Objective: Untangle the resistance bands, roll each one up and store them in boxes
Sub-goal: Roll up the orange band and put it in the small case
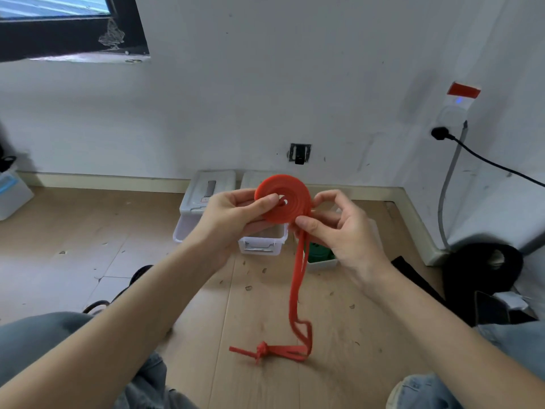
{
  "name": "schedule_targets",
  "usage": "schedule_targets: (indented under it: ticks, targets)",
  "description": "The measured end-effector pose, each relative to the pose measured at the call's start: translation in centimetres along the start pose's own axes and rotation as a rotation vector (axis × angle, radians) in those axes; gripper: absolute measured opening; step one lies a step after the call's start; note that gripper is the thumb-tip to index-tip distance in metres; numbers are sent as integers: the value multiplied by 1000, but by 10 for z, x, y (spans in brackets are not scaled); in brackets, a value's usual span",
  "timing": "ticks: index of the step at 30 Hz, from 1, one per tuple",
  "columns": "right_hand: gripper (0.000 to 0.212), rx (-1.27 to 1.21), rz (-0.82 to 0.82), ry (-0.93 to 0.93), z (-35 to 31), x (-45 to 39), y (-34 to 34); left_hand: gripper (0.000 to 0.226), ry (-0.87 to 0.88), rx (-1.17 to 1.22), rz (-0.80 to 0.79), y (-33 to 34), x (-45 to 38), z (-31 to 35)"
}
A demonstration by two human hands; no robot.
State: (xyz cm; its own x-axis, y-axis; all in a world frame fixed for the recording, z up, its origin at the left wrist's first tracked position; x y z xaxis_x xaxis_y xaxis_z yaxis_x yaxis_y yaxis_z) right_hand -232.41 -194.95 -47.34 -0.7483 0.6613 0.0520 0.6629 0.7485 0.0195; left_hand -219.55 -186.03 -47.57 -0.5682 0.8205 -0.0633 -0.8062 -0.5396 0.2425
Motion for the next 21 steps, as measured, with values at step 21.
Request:
schedule_targets:
  ticks: [21]
  targets:
    - [15, 251, -95, -114, -22, -9, -13, 30, -85, -78, -23, 2, 2, 4]
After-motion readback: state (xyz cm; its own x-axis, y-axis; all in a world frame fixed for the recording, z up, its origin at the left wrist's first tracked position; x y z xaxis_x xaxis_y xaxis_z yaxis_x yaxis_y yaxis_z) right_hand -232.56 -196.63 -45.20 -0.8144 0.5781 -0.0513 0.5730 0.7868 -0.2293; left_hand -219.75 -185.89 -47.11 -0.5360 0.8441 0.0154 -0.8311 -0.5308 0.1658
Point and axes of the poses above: each hand's wrist, its own x-axis away from the middle knuckle, its own y-axis out of the palm, z = x × y, the point moved 6 cm from there along -x, towards the middle knuckle, and after that the axes turned 8 degrees about y, right-handed, at the moved point
